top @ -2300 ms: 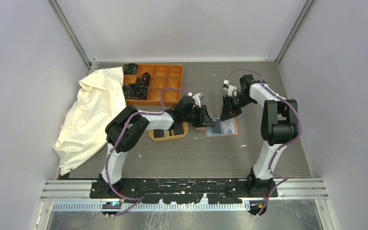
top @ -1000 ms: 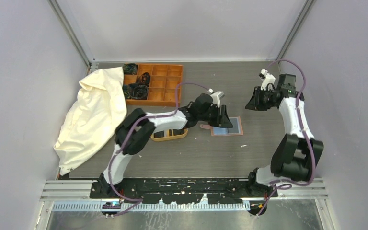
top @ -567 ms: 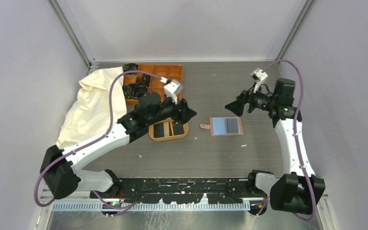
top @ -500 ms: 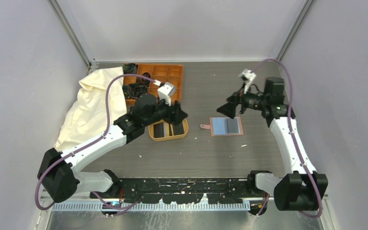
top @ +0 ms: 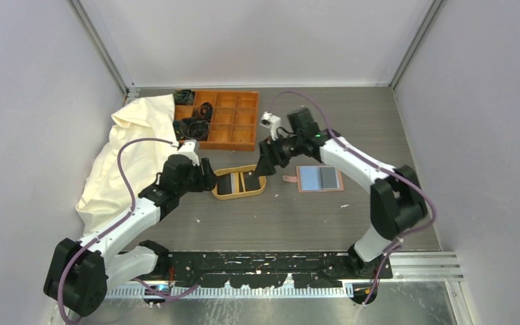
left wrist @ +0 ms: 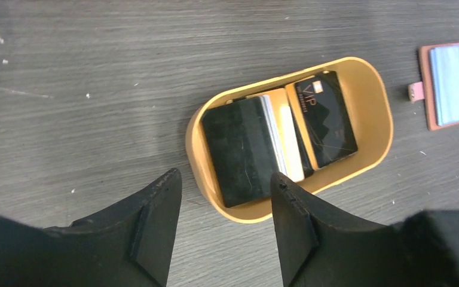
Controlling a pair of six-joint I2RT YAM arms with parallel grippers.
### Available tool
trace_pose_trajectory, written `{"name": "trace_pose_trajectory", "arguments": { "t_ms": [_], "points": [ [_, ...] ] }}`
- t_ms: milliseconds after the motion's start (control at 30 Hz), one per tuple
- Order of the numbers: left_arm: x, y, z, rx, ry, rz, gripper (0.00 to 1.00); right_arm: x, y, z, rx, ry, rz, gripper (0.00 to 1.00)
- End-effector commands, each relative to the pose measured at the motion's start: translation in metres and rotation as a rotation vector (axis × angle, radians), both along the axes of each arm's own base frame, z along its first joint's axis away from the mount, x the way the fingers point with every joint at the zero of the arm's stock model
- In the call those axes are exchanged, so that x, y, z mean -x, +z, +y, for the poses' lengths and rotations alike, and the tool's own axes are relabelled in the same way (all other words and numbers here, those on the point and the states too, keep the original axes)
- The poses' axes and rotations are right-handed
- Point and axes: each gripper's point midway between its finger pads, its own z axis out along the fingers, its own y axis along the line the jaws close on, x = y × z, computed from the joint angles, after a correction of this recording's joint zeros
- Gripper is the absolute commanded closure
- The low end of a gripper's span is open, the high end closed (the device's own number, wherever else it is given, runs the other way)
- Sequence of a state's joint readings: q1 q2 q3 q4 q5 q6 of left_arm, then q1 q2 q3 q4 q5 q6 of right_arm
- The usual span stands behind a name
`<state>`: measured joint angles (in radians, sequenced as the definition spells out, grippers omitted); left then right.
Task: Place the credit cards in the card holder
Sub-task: Pick up the credit card from the storage box.
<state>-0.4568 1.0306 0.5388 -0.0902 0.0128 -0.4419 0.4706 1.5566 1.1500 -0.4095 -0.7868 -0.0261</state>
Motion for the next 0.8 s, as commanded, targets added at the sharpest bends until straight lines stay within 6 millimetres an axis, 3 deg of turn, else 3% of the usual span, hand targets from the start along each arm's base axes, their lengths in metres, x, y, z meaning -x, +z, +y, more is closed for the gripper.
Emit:
{"name": "trace_pose_trajectory", "arguments": {
  "t_ms": [0,133,233,500,767],
  "points": [
    [-0.016,0.005,0.004,0.091,0.094,-0.038,0.44,-0.021,0.000,0.057,-0.024,-0.044,0.062,0.26],
    [-0.010,-0.013,0.011,0.084,0.137,0.024,0.46,-0.036,-0.025,0.096,-0.045,-0.154,0.171,0.40],
    [-0.005,-0.016,0.012,0.100,0.139,0.033,0.48,-0.037,-0.053,0.111,0.001,-0.219,0.219,0.49],
    [0.002,-0.027,0.013,0.133,0.155,0.044,0.51,-0.047,-0.090,0.102,0.130,-0.399,0.200,0.53],
    [0.005,-0.035,0.005,0.161,0.130,0.072,0.54,-0.042,-0.106,0.109,0.140,-0.403,0.255,0.55]
  ]
}}
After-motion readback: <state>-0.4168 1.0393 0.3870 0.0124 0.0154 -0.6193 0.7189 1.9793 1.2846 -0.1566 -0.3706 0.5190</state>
